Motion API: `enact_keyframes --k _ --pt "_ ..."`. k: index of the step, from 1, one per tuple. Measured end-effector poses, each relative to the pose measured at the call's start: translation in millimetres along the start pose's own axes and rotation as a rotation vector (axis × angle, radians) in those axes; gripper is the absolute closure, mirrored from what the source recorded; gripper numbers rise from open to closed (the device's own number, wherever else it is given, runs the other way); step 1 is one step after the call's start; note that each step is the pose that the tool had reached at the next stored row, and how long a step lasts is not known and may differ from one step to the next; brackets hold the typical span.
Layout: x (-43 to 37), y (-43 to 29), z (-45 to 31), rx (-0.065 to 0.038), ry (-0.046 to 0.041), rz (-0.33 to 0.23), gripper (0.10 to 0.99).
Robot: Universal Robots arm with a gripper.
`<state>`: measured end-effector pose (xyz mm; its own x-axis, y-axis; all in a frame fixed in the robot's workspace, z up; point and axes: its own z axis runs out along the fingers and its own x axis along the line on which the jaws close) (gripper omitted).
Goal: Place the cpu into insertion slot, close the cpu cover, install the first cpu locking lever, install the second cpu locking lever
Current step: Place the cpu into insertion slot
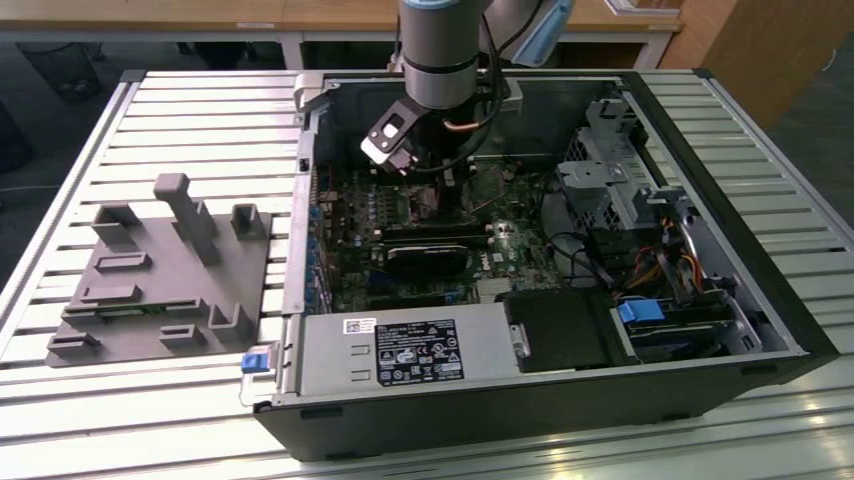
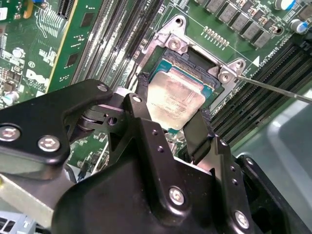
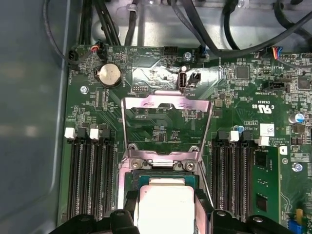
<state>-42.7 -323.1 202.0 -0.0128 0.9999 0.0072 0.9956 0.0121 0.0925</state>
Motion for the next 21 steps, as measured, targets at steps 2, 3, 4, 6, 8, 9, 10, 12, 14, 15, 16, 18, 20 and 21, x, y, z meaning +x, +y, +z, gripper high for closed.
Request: enact_keyframes --k 2,3,4,6,8,9,10,12,14,15,16,18,20,21 --pt "0.0 -0.4 1.8 0.000 -0.0010 0.000 0.545" --pt "0.0 -0.6 2.6 0.000 -0.0016 0.000 0.545" --pt "0.0 -0.8 3.2 0.000 -0.0022 0.000 0.545" --pt "0.0 -1.1 4.2 0.000 -0.0028 0.000 0.545" --pt "0.0 -1.3 5.0 0.000 -0.0031 0.000 0.545" --pt "0.1 -1.4 5.5 0.000 -0.0032 0.000 0.545" --pt "0.1 -1.5 5.9 0.000 -0.0033 0.000 0.545" --pt "0.2 -1.6 6.8 0.000 -0.0038 0.000 0.545" --pt "0.4 -1.7 7.8 0.000 -0.0042 0.000 0.545" --pt "0.6 -1.8 8.3 0.000 -0.0042 0.000 0.545" --pt "0.8 -1.8 8.5 0.000 -0.0045 0.000 0.545" --pt "0.7 -1.8 8.5 0.000 -0.0048 -0.001 0.545" --pt "0.8 -1.8 8.6 0.000 -0.0047 -0.001 0.545" --pt "0.8 -1.8 8.5 0.000 -0.0048 -0.001 0.545"
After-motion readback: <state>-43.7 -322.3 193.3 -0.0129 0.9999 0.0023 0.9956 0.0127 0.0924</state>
